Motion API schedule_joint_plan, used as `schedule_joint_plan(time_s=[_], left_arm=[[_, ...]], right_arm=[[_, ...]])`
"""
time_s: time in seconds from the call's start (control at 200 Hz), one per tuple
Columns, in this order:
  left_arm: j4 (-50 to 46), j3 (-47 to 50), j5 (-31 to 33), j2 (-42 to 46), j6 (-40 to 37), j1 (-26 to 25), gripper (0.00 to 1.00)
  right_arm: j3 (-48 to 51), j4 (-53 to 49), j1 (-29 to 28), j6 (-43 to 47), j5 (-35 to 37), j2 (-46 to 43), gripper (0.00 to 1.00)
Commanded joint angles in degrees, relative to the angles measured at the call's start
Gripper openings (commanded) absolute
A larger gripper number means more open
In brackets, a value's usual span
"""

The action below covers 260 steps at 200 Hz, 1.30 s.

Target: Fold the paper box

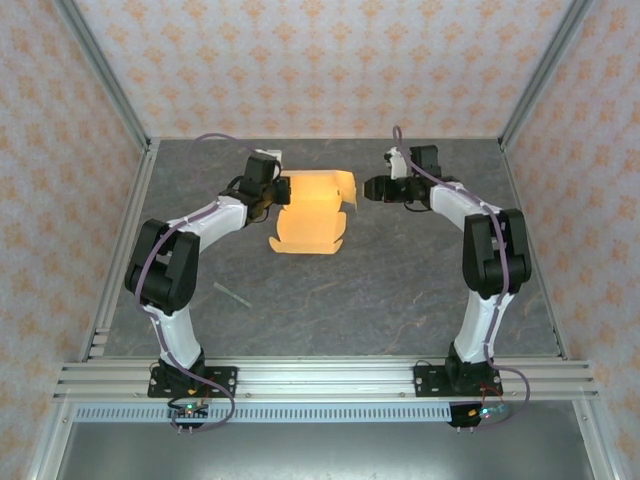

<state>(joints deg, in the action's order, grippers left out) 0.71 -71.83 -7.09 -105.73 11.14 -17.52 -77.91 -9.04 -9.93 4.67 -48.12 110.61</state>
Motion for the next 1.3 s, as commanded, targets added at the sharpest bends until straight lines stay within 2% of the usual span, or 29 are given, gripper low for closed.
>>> schedule_joint_plan(time_s=[0.0, 0.28, 0.746, 1.011, 1.296], left_arm=[[0.5, 0.2, -0.1, 3.2, 0.8, -0.1, 0.00], [0.0, 0.2, -0.2, 3.6, 0.6, -0.1, 0.00], [-0.4, 0.1, -0.5, 4.2, 0.6, -0.4, 0.00], [-1.0, -0.2, 0.0, 4.1, 0.5, -0.4, 0.00], [-0.8, -0.2, -1.0, 4.0, 0.4, -0.5, 0.00]], right_arm=[[-3.0, -1.4, -1.5, 4.5, -5.1, 1.3, 0.50], [-5.3, -4.5, -2.3, 9.2, -12.3, 2.5, 0.48], [-7.1, -5.0, -4.0, 10.8, -14.3, 2.7, 0.46], [-8.9, -11.3, -4.1, 15.6, -15.3, 2.4, 0.47], [-12.9, -13.7, -4.2, 16.4, -16.1, 4.6, 0.49]])
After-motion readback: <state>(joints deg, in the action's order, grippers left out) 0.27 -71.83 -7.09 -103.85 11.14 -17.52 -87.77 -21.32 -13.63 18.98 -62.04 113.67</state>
